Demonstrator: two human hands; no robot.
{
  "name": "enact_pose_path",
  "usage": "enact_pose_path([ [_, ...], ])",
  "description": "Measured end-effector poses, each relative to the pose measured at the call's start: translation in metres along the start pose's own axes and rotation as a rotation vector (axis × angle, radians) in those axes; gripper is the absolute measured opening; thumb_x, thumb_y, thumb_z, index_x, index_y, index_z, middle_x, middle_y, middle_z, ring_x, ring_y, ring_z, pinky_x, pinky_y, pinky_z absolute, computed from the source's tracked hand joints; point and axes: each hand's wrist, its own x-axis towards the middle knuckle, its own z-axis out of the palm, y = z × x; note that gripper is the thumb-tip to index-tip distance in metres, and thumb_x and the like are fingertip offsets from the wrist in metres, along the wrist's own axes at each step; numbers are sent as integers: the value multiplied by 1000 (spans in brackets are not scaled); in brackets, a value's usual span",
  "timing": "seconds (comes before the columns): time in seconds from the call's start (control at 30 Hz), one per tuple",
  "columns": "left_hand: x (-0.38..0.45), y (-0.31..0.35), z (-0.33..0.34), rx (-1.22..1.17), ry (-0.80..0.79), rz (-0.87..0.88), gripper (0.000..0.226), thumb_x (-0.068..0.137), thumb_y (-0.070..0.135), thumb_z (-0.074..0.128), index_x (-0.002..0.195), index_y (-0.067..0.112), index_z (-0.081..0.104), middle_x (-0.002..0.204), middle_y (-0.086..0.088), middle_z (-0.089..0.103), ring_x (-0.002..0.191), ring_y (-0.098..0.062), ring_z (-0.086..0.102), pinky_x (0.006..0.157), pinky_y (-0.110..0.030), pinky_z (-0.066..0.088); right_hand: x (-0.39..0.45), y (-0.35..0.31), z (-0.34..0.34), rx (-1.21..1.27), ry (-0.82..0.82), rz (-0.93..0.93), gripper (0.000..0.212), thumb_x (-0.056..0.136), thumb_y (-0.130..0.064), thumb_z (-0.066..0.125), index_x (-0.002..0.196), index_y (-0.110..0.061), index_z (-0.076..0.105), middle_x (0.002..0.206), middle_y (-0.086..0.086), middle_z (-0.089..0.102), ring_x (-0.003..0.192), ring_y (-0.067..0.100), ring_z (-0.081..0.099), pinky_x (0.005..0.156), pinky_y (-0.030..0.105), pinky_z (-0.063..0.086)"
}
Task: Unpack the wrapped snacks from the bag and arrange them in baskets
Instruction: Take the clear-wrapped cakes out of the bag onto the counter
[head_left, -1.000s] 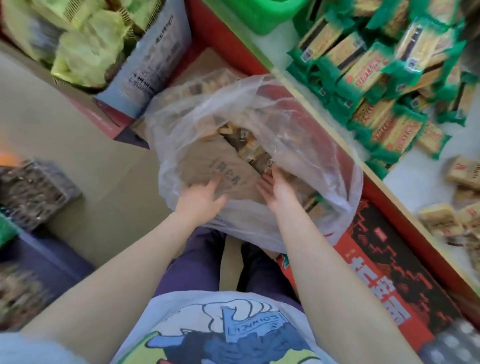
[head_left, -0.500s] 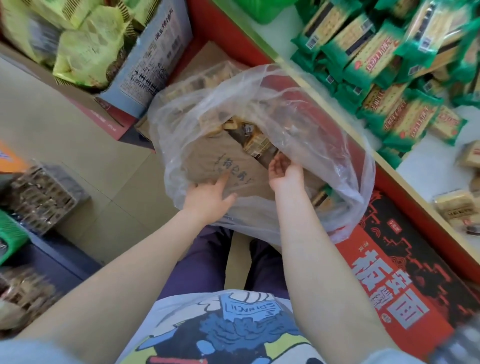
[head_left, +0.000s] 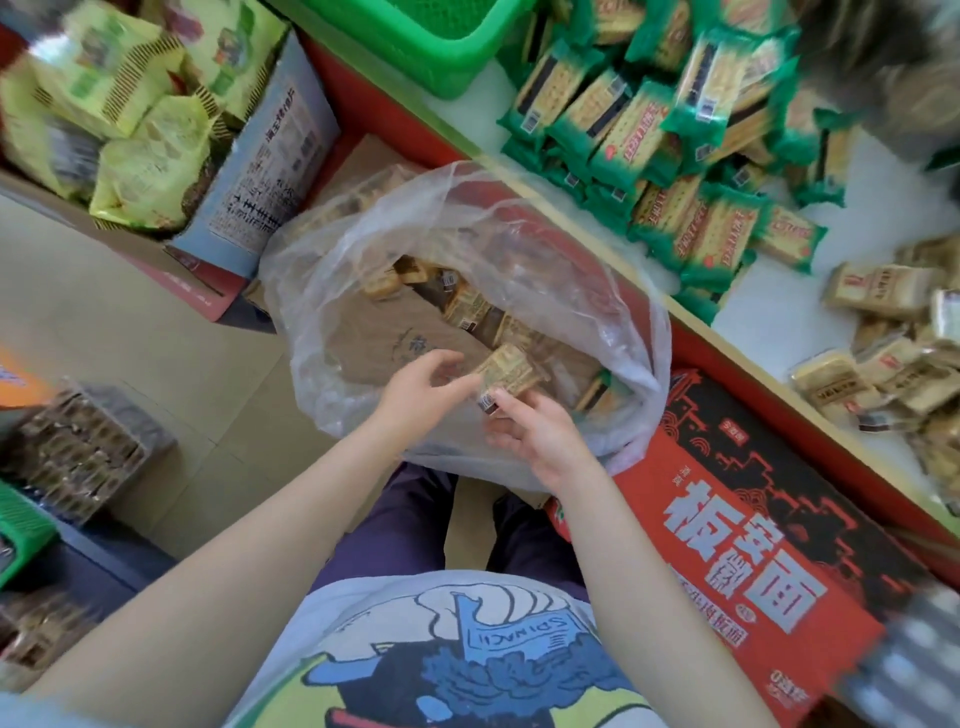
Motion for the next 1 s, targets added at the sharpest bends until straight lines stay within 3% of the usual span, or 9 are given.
enact_pose_path([
  [0.1, -13, 43, 11, -335, -135, -5, 53, 87, 38, 75, 135, 31, 56, 121, 6, 66, 104, -4, 65, 77, -16, 54, -35, -28, -21, -293, -32, -158, 22, 101, -18, 59, 120, -22, 68, 81, -11, 64, 71, 10, 53, 68, 25, 47],
  [0.17, -18, 71, 26, -388, -148, 28, 47, 86, 26, 79, 129, 27, 60, 112, -1, 71, 93, -8, 70, 68, -20, 56, -58, -46, -39, -432, 26, -256, 23, 102, -23, 58, 122, -28, 66, 89, -10, 65, 73, 9, 56, 68, 26, 48],
  [0.3, -22, 134, 76, -423, -71, 44, 29, 84, 22, 81, 108, 19, 65, 102, -6, 73, 85, -20, 74, 69, -37, 62, -106, -71, -85, -514, 386, -471, 42, 92, -40, 69, 131, -32, 54, 111, -10, 63, 97, 8, 62, 85, 29, 54],
  [0.4, -27, 182, 129, -401, -136, 103, 19, 91, 19, 72, 107, 11, 66, 96, -7, 72, 76, -13, 73, 56, -25, 56, -139, -76, -127, -618, 480, -568, 56, 84, -39, 78, 131, -27, 50, 116, -11, 58, 101, 1, 57, 83, 17, 48],
  [0.5, -32, 220, 181, -473, -307, 93, 20, 98, 21, 60, 113, 11, 68, 99, -10, 72, 83, -21, 73, 66, -30, 60, -161, -83, -179, -717, 607, -572, 57, 87, -37, 73, 136, -26, 46, 121, -12, 56, 107, 7, 55, 83, 21, 45],
  [0.57, -27, 231, 207, -382, -281, 157, 33, 98, 30, 59, 128, 16, 64, 110, -4, 70, 95, -19, 70, 88, -37, 58, -168, -93, -216, -771, 735, -554, 57, 91, -35, 69, 139, -23, 42, 124, -6, 57, 110, 12, 55, 85, 24, 45],
  [0.7, 8, 217, 237, 450, -37, 485, 57, 99, 41, 55, 150, 16, 44, 155, -4, 41, 146, -20, 33, 119, -40, 26, -152, -123, -265, -965, 902, -688, 51, 93, -24, 65, 138, -17, 42, 134, 9, 52, 116, 26, 54, 92, 37, 48],
  [0.9, 33, 175, 242, 639, -89, 466, 63, 102, 45, 47, 158, 27, 25, 168, 7, 8, 154, -9, -7, 124, -49, 14, -90, -141, -288, -1493, 845, -745, 31, 81, 5, 65, 111, -4, 64, 125, 24, 60, 113, 42, 57, 84, 53, 55],
  [1.0, 34, 175, 242, 592, -102, 456, 65, 101, 45, 48, 159, 27, 23, 168, 10, 5, 153, -8, -10, 124, -48, 12, -83, -143, -295, -1644, 931, -671, 32, 86, 2, 61, 117, -9, 66, 132, 17, 60, 130, 37, 49, 99, 50, 43],
])
